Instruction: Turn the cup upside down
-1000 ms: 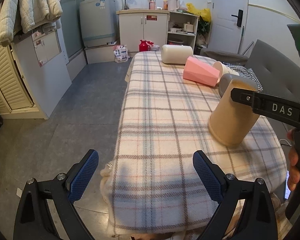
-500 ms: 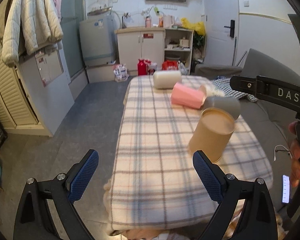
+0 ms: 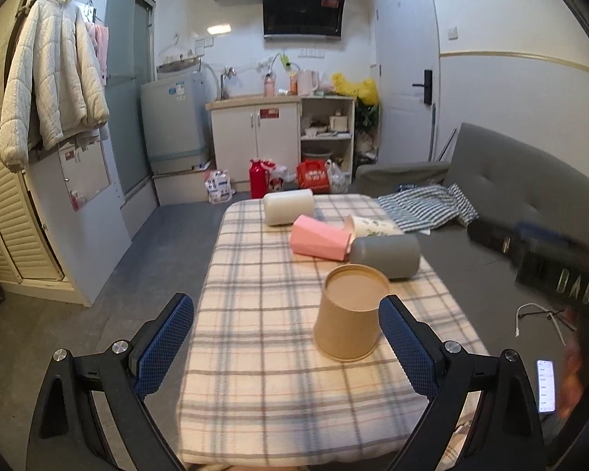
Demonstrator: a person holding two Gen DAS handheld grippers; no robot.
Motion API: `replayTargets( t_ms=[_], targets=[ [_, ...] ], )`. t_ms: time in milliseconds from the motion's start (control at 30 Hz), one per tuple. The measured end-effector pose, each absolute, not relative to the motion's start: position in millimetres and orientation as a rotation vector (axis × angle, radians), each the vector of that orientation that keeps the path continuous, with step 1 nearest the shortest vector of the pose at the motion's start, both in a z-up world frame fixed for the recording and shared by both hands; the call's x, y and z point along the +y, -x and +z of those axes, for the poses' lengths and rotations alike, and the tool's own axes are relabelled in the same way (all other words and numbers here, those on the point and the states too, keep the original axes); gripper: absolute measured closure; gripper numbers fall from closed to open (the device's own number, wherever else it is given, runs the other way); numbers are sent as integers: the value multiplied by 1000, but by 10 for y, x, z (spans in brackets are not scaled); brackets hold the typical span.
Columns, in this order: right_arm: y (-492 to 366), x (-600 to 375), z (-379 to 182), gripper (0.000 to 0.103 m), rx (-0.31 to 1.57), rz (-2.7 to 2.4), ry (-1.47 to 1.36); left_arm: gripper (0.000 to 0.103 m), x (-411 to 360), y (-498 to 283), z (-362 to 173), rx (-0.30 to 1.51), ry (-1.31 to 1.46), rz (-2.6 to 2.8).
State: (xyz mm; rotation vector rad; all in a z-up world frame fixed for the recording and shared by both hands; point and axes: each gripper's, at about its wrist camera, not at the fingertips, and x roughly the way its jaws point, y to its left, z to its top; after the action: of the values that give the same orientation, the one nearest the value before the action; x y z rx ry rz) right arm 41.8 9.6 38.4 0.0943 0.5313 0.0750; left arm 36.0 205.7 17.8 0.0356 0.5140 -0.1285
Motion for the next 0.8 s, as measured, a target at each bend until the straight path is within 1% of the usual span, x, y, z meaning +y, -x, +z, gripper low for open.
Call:
replayTargets(
  t_ms=[33, 67, 100, 233, 400, 800],
  targets=[
    [-386, 65, 336, 11, 526, 68, -98, 5, 2044, -340, 173, 508, -34, -125],
    [-331, 39, 276, 4, 517, 59, -105, 2, 2033, -311, 163, 498, -34, -123],
    [-293, 18, 222, 2, 516, 53, -112, 0, 2025, -296, 151, 494, -38, -119],
    [-250, -39, 7, 1, 549, 35, -112, 0, 2044, -253, 98, 482, -35, -81],
    [-228, -92, -94, 0, 551, 12, -119, 0, 2112, -269, 50, 499, -21, -54],
    [-204, 67, -97, 0, 537, 41, -71, 0, 2164, -242, 8, 503, -19, -49]
  ],
)
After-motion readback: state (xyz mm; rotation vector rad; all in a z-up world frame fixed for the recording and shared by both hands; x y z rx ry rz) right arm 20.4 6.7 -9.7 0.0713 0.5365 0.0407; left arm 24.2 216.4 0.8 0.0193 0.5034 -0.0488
